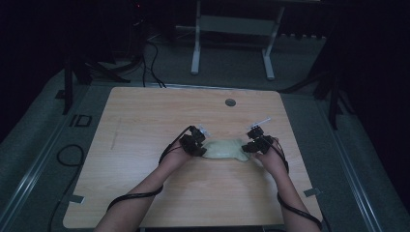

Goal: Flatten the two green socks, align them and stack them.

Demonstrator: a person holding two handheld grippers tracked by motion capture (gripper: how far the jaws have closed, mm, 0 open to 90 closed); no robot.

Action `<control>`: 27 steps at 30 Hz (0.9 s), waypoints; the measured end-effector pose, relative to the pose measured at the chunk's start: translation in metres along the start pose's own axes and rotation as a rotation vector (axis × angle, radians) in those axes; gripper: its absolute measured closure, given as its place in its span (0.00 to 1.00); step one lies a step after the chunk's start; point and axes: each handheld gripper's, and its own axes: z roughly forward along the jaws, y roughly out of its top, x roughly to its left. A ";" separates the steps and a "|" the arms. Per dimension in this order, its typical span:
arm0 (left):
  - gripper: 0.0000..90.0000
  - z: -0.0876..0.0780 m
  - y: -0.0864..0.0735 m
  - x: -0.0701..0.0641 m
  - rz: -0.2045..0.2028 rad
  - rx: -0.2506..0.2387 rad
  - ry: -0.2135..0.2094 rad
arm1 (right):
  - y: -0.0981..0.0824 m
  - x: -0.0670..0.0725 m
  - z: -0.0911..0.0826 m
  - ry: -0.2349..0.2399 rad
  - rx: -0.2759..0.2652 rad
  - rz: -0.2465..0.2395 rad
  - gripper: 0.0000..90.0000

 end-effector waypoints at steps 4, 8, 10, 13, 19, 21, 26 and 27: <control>0.68 -0.004 0.000 0.004 -0.015 -0.014 0.004 | -0.001 -0.001 -0.007 -0.003 -0.022 0.002 0.63; 0.68 -0.008 0.000 0.008 -0.035 -0.034 0.002 | -0.002 0.003 -0.014 0.008 -0.051 -0.002 0.60; 0.68 -0.009 0.000 0.012 -0.057 -0.044 0.007 | -0.003 0.004 -0.017 0.019 -0.062 0.000 0.57; 0.67 -0.010 0.000 0.014 -0.066 -0.046 0.025 | -0.005 0.006 -0.019 0.027 -0.076 0.002 0.53; 0.60 0.000 -0.003 0.018 -0.077 -0.017 0.059 | -0.010 0.008 -0.023 0.036 -0.089 0.002 0.49; 0.57 0.000 -0.004 0.017 -0.089 -0.028 0.046 | -0.011 0.008 -0.024 0.037 -0.094 0.002 0.48; 0.40 -0.012 -0.002 0.014 -0.126 -0.094 0.025 | -0.012 0.009 -0.026 0.062 -0.128 0.009 0.38; 0.31 -0.015 -0.002 0.013 -0.132 -0.100 0.021 | -0.012 0.009 -0.026 0.072 -0.142 0.013 0.34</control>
